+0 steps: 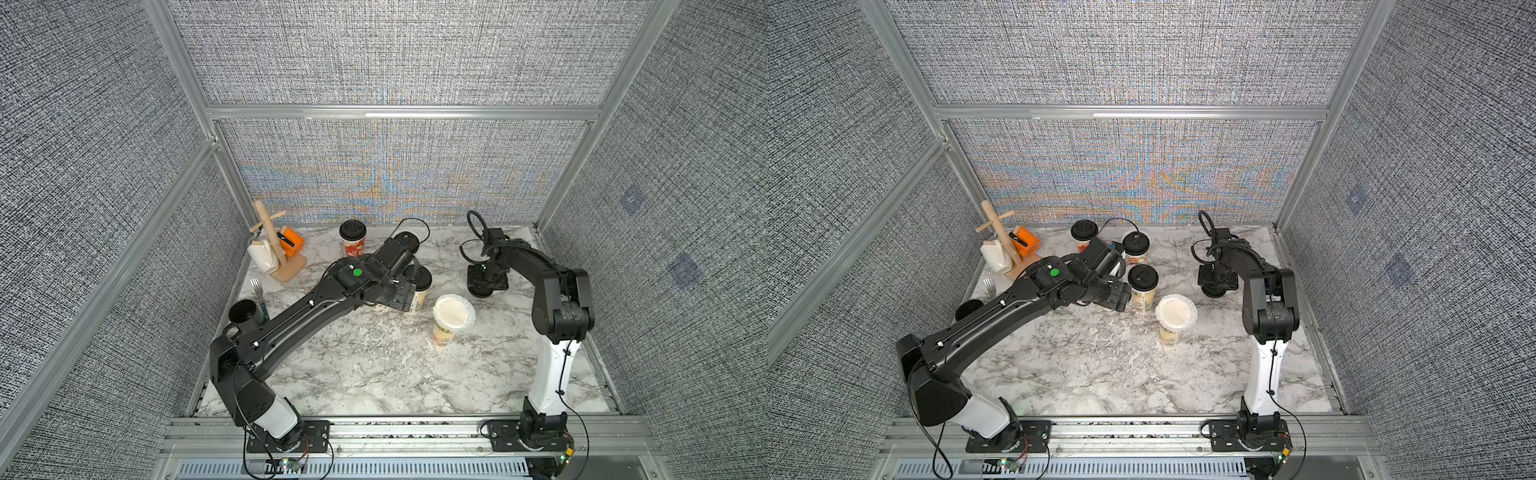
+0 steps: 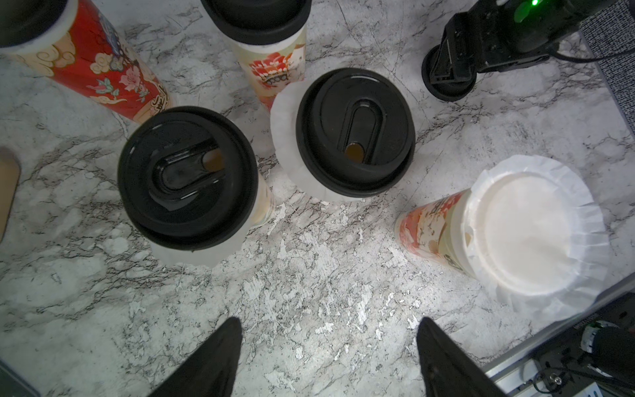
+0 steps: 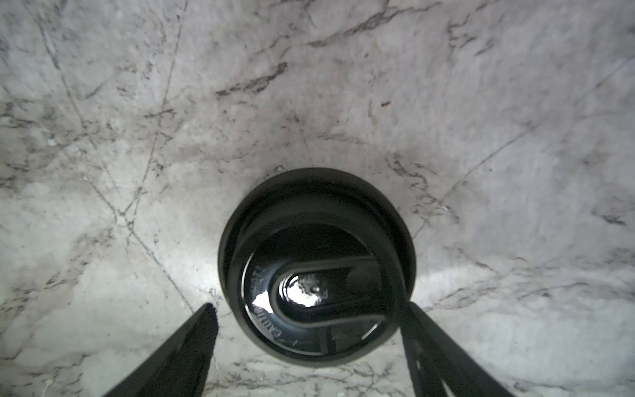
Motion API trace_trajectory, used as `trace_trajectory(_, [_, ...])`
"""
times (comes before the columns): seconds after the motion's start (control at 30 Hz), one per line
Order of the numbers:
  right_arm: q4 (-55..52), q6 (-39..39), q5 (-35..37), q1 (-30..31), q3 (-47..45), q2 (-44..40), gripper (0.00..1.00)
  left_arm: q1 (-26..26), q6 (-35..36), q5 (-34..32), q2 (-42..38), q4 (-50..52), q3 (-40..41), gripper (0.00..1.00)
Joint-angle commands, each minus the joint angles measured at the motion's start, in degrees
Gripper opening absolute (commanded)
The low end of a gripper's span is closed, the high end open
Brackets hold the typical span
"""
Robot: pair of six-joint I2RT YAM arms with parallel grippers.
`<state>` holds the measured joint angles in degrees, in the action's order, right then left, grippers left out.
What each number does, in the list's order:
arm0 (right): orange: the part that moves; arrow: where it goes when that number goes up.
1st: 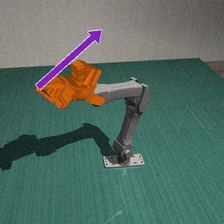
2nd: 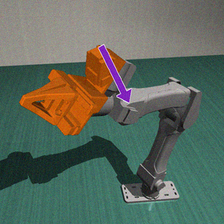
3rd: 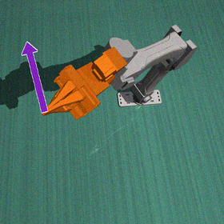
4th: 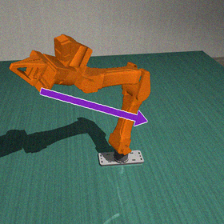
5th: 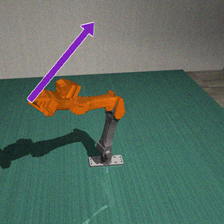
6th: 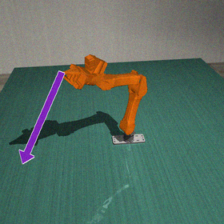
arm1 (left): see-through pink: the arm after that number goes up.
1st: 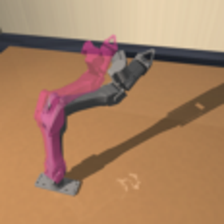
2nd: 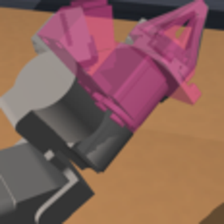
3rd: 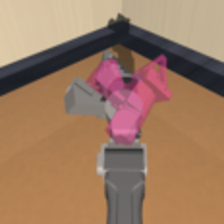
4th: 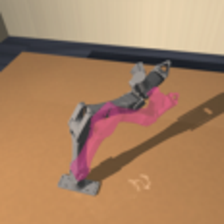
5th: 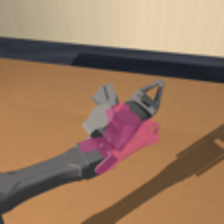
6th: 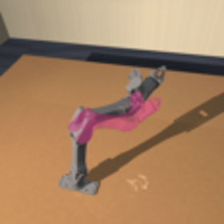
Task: Put the leak-proof paper on the milk tea cups
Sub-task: Pick up the cup lid from the center of the board.
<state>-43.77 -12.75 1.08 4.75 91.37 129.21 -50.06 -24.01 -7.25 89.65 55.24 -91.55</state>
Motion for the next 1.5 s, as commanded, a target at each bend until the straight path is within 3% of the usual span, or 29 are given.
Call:
trace_trajectory(0.0, [1.6,0.3,0.5,0.1,0.3,0.3,0.84,0.2,0.1,0.5,0.2,-0.6,-0.1,0.82])
trace_trajectory(0.63, [2.2,0.4,1.9,0.1,0.8,1.4,0.79,0.2,0.4,0.8,0.4,0.3,-0.1,0.82])
trace_trajectory(1.0, [2.6,0.3,2.4,0.1,0.3,-0.5,0.67,0.1,-0.3,0.5,-0.5,1.3,0.6,0.82])
trace_trajectory(1.2, [0.8,1.3,4.1,2.4,-3.6,-11.5,0.66,0.2,-0.9,0.7,-1.4,0.6,2.1,0.82])
trace_trajectory(1.47, [-8.7,2.8,6.7,11.4,-7.6,-33.7,0.66,0.3,-1.1,1.8,-2.6,-1.7,4.7,0.82])
